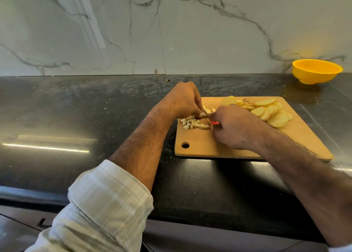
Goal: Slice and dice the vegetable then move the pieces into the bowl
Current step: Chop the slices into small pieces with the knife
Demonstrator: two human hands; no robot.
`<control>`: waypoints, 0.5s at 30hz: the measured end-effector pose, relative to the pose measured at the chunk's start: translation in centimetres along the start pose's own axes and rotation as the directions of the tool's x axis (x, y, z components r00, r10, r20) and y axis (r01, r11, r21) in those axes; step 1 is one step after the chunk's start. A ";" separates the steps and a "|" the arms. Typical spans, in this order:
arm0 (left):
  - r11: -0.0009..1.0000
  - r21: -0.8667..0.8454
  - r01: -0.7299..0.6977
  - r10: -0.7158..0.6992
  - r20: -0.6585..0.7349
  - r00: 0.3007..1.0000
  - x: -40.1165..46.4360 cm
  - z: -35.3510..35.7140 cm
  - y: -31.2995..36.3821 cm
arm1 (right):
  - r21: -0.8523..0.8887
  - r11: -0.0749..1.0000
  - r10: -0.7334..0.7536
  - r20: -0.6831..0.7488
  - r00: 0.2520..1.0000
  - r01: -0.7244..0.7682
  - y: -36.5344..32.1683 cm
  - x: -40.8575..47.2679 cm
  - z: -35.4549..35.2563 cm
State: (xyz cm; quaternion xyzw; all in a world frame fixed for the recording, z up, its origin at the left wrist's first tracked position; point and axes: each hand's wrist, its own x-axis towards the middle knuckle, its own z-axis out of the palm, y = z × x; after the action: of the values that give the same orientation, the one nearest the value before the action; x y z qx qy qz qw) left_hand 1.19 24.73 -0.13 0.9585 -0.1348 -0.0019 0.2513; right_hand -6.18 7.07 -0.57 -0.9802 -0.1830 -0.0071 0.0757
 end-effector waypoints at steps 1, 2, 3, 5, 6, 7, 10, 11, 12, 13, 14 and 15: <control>1.000 -0.013 -0.006 0.007 0.010 1.000 0.0 -0.1 -0.3 | 0.042 0.999 -0.010 -0.019 1.000 0.011 0.6 -0.4 0.0; 0.999 -0.033 -0.016 0.017 0.014 1.000 -0.1 -0.4 -0.6 | 0.084 0.996 -0.018 -0.048 0.999 0.022 1.0 -0.8 -0.1; 0.998 -0.056 -0.025 0.026 0.007 1.000 -0.1 -0.7 -1.0 | 0.117 0.992 -0.027 -0.095 0.995 0.038 1.3 -1.2 -0.3; 0.995 -0.099 -0.028 0.025 -0.026 0.999 -0.2 -1.2 -1.5 | 0.167 0.985 -0.012 -0.182 0.983 0.043 1.8 -1.5 -0.8; 0.994 -0.106 -0.026 0.022 -0.043 0.999 -0.3 -1.4 -1.6 | 0.174 0.985 0.016 -0.195 0.981 0.018 1.9 -1.5 -1.0; 0.995 -0.100 -0.020 0.014 -0.060 0.998 -0.4 -1.6 -1.8 | 0.164 0.986 0.045 -0.188 0.981 -0.014 2.1 -1.4 -1.0; 0.998 -0.018 0.055 -0.056 -0.058 0.997 -0.5 -2.3 -2.6 | 0.085 0.989 0.131 -0.105 0.986 -0.122 2.7 -1.3 -0.9; 0.996 0.006 0.094 -0.094 -0.022 0.995 -0.5 -2.5 -2.9 | 0.054 0.989 0.141 -0.079 0.987 -0.137 2.7 -1.3 -0.9; 0.992 0.016 0.128 -0.128 0.029 0.991 -0.5 -2.7 -3.0 | 0.026 0.991 0.131 -0.063 0.989 -0.129 2.7 -1.4 -0.8; 0.988 0.016 0.155 -0.156 0.080 0.985 -0.5 -2.9 -3.1 | 0.013 0.994 0.105 -0.056 0.993 -0.105 2.5 -1.4 -0.8; 0.985 0.007 0.174 -0.173 0.118 0.978 -0.6 -2.9 -3.1 | 0.016 0.997 0.078 -0.048 0.996 -0.078 2.4 -1.5 -0.7; 0.982 -0.010 0.187 -0.183 0.144 0.972 -0.6 -3.0 -3.0 | 0.027 0.998 0.052 -0.040 0.998 -0.051 2.2 -1.5 -0.7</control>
State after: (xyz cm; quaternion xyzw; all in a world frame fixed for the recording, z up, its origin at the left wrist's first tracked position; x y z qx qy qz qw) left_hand 1.59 28.85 0.97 0.9612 -0.0625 -0.0954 0.2511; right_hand -6.81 4.37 -0.29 -0.9831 -0.1563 -0.0227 0.0921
